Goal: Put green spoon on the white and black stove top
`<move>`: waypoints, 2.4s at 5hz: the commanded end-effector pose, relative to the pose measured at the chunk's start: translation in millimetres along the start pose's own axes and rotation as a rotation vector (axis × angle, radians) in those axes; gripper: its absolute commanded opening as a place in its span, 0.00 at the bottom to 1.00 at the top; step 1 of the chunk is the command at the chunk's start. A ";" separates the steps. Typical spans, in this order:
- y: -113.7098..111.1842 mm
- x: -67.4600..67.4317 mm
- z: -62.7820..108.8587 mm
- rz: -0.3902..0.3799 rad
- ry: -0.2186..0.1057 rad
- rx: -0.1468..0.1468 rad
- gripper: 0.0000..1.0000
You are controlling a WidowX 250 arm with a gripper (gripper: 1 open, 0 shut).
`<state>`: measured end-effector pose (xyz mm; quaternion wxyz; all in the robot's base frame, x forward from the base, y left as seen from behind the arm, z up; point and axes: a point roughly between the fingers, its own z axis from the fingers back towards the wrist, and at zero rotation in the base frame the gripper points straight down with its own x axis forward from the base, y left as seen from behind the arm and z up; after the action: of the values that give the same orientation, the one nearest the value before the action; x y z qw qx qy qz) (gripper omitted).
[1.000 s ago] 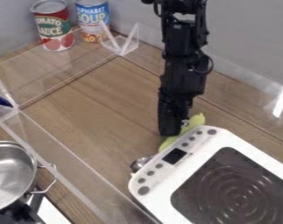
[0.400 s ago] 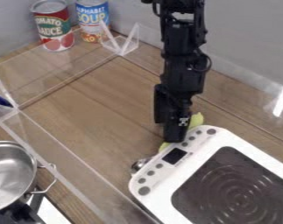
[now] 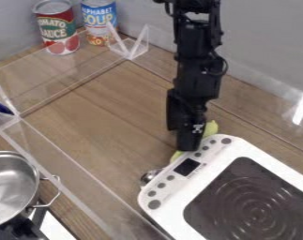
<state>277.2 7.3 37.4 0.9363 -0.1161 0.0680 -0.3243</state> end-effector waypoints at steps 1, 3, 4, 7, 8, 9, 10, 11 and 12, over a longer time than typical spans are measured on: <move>-0.4 9.9 9.7 -0.040 -0.017 0.033 1.00; -1.2 14.5 9.1 -0.061 -0.009 0.038 1.00; -1.6 16.3 9.2 -0.070 -0.004 0.040 1.00; -2.3 22.5 9.4 -0.099 0.010 0.050 1.00; -2.0 23.8 10.2 -0.109 0.016 0.054 1.00; -0.2 24.3 11.3 -0.116 0.018 0.062 1.00; 1.7 24.8 11.9 -0.122 0.019 0.070 1.00; 3.3 25.0 12.3 -0.129 0.020 0.078 1.00; 4.8 25.3 13.2 -0.137 0.022 0.087 1.00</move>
<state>291.3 1.3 37.0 0.9194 -0.0891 0.0783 -0.3750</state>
